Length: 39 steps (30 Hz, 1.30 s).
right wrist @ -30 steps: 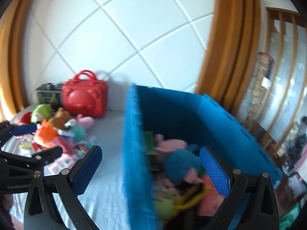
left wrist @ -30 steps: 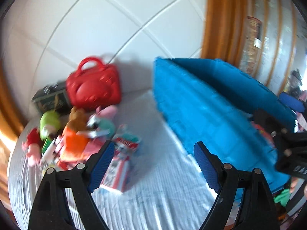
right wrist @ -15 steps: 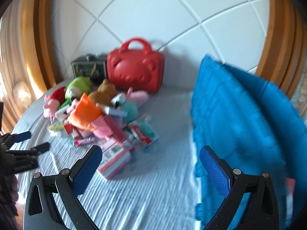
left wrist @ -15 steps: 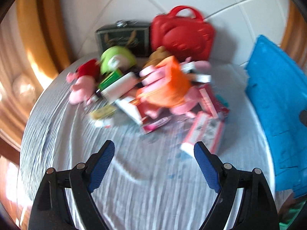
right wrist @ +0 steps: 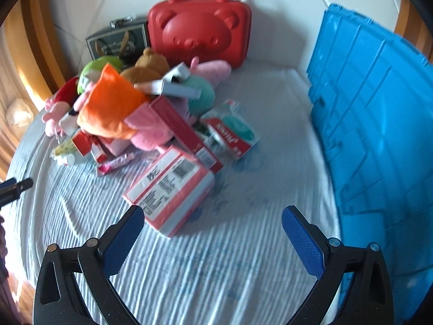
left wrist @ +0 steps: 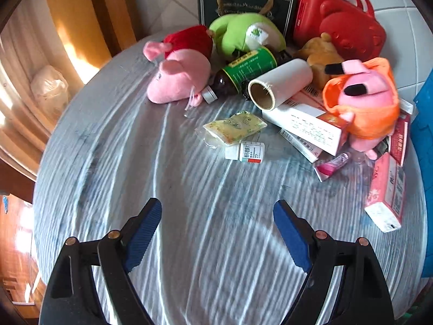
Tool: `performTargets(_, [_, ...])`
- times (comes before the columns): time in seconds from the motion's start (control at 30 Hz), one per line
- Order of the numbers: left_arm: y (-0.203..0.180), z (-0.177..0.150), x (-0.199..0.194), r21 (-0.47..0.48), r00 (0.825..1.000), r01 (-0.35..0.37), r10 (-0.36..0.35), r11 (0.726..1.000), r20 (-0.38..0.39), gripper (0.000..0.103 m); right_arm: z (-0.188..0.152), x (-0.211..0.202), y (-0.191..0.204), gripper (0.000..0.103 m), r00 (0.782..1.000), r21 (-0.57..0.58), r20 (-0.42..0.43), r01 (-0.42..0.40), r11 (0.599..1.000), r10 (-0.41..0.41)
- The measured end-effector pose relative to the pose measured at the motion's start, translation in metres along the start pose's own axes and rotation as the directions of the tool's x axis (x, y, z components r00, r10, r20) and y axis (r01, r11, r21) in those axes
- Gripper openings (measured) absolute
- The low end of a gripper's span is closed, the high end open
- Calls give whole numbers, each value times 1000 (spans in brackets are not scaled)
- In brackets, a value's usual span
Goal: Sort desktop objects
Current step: 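Grasp the white pill bottle with the left tool while right grasps the pink tissue pack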
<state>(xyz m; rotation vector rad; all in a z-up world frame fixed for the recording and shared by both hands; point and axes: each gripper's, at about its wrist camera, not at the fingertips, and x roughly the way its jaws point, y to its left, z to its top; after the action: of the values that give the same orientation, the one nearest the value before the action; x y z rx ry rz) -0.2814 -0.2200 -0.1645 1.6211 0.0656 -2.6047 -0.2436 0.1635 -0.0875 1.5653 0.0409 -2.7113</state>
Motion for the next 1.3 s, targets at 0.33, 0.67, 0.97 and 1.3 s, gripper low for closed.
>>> performTargets(0.33, [-26,40,57,68,999,41,-40,997,-13,85,-4,38,6,103,993,40,-112,47,998,-42])
performTargets(0.67, [-30,40,95,77,995,69,-63,995,-74,52,16,81,26,103,984,76,-177,20,997,-6])
performTargets(0.97, [-18,36,89,62,993,100,-96,993,-64,50,26,124,52,103,968,163,-245,-4,987,44])
performTargets(1.3, [-16,18,66,72,994,100,-97,992,-44,50,24,141,43,103,964,203,-260,-1,979,55])
